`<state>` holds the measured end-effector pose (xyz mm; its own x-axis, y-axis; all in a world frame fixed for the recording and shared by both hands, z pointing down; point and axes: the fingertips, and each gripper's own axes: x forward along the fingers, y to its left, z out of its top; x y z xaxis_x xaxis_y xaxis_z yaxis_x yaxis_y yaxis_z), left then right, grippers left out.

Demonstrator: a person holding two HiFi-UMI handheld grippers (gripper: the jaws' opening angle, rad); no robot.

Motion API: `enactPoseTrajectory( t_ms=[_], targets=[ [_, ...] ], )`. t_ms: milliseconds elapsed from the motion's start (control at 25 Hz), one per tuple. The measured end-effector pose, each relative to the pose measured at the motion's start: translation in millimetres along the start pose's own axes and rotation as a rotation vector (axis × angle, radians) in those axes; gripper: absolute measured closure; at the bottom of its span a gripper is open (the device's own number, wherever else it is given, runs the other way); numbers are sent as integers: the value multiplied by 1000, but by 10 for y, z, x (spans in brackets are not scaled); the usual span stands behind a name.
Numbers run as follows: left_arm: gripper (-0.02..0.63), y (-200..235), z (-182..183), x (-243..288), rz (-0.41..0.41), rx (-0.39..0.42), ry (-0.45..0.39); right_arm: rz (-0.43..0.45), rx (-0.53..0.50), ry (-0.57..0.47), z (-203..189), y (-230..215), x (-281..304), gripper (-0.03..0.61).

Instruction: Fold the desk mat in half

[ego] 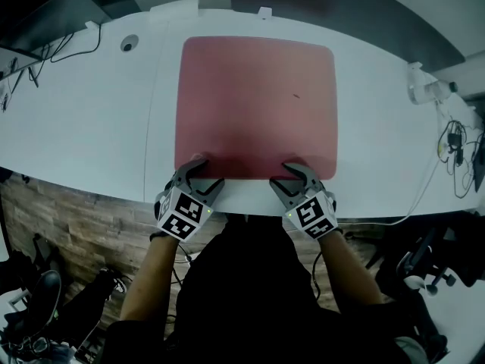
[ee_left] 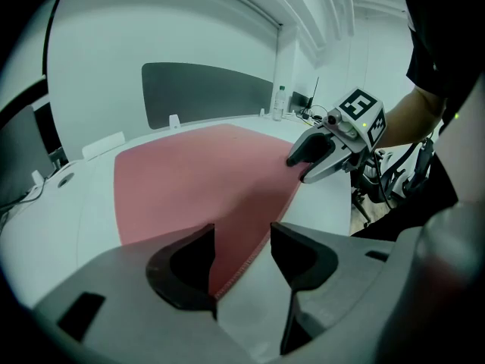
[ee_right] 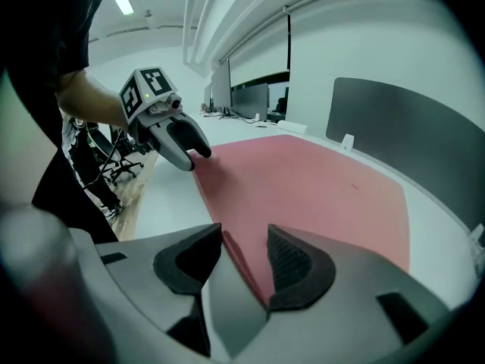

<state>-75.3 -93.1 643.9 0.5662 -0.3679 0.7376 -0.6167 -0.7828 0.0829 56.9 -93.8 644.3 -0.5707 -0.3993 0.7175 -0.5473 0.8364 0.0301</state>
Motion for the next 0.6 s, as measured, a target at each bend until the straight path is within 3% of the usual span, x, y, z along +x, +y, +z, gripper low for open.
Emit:
enactPoseTrajectory(
  t_ms=[600],
  targets=[
    [400, -225, 94, 93, -44, 20, -1, -12, 78, 11, 2, -70, 3, 444]
  ],
)
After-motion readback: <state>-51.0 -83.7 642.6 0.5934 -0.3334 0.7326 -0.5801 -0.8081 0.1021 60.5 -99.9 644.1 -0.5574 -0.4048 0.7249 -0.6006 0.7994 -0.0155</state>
